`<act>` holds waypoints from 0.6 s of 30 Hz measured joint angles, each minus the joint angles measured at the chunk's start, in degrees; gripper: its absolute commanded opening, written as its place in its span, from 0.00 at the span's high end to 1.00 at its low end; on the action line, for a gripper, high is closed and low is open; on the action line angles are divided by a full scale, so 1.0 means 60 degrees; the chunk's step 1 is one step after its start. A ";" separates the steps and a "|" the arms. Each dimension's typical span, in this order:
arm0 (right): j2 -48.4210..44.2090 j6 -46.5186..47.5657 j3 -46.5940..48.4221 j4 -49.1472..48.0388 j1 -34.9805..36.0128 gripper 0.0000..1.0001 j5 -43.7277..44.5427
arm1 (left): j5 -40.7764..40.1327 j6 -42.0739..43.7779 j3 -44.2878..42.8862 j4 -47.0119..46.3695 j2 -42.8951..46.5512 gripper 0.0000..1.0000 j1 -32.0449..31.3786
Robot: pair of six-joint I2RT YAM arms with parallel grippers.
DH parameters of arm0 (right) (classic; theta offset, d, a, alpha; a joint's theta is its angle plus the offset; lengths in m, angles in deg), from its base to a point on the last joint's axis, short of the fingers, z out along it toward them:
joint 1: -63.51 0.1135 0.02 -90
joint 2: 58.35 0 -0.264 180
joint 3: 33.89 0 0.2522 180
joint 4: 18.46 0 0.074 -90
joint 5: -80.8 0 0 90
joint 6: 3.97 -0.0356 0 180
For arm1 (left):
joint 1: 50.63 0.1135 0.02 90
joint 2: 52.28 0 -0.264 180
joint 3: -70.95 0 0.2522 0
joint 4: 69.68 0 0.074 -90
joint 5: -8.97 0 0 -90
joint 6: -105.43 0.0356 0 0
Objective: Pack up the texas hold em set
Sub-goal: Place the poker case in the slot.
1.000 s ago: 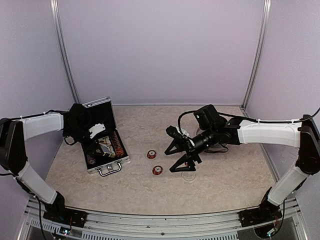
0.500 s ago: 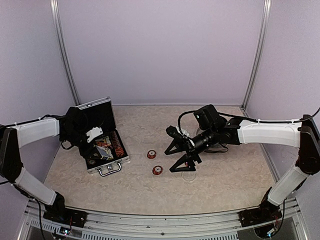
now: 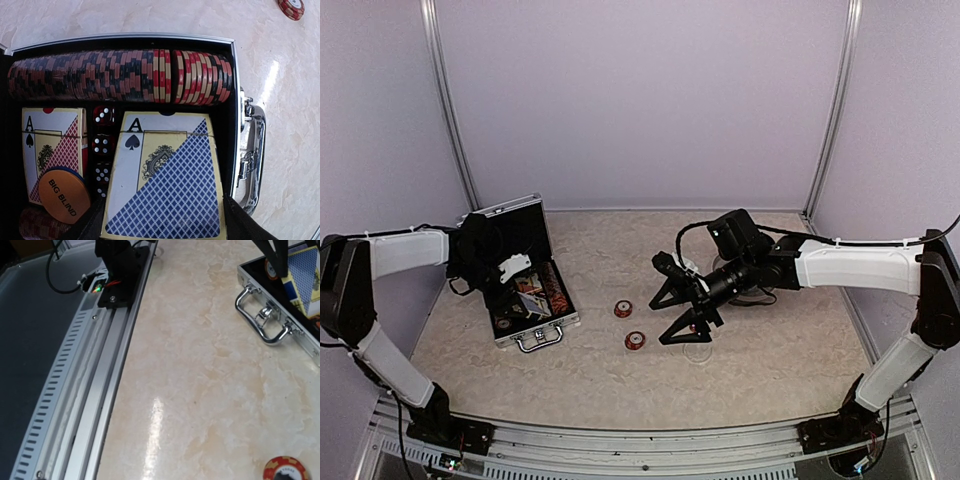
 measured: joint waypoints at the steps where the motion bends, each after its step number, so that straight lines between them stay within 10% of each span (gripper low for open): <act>1: 0.0000 0.0000 0.0000 0.0000 0.0000 0.02 0.0000 | 0.0011 -0.0011 -0.0004 0.0000 -0.0018 0.54 0.0000; 18: 0.0000 0.0000 0.0000 0.0000 0.0000 0.02 0.0004 | -0.0331 -0.0138 0.0066 -0.0157 -0.0029 0.23 -0.0255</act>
